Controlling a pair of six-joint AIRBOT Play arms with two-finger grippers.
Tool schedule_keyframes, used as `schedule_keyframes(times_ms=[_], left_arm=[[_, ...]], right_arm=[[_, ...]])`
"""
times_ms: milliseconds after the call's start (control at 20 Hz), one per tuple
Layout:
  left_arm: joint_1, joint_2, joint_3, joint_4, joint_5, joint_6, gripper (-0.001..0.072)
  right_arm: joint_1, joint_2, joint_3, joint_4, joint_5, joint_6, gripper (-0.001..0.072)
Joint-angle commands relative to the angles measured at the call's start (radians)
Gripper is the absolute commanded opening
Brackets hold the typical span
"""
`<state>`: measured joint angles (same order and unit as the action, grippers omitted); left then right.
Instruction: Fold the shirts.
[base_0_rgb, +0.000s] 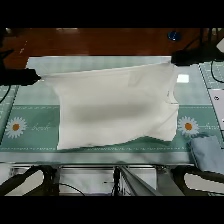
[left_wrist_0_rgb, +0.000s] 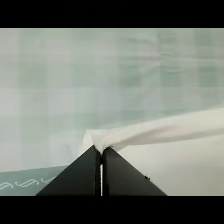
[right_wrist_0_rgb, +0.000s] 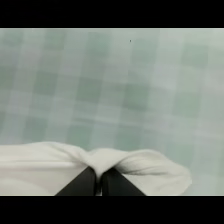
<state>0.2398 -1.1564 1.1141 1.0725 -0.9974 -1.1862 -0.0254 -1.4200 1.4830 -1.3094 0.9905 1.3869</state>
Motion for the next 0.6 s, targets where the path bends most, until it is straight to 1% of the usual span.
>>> schedule_keyframes(times_ms=[0,150,350,450,550], left_arm=[[-0.035,-0.125,-0.003,-0.003,0.100,0.024,0.0031],[-0.088,-0.188,-0.003,-0.003,0.203,0.051,0.0031],[-0.144,-0.235,-0.003,-0.003,0.365,0.053,0.0031],[-0.153,-0.255,-0.003,-0.003,0.416,0.053,0.0031],[-0.153,-0.271,-0.003,-0.003,0.429,0.053,0.0031]], right_arm=[[0.003,-0.081,-0.001,0.001,-0.097,-0.002,0.0019],[0.003,-0.135,-0.001,0.000,-0.160,-0.006,0.0019],[0.003,-0.193,-0.001,-0.002,-0.256,-0.024,0.0019],[0.003,-0.219,-0.001,-0.002,-0.267,-0.024,0.0019],[0.003,-0.241,-0.001,-0.002,-0.269,-0.024,0.0019]])
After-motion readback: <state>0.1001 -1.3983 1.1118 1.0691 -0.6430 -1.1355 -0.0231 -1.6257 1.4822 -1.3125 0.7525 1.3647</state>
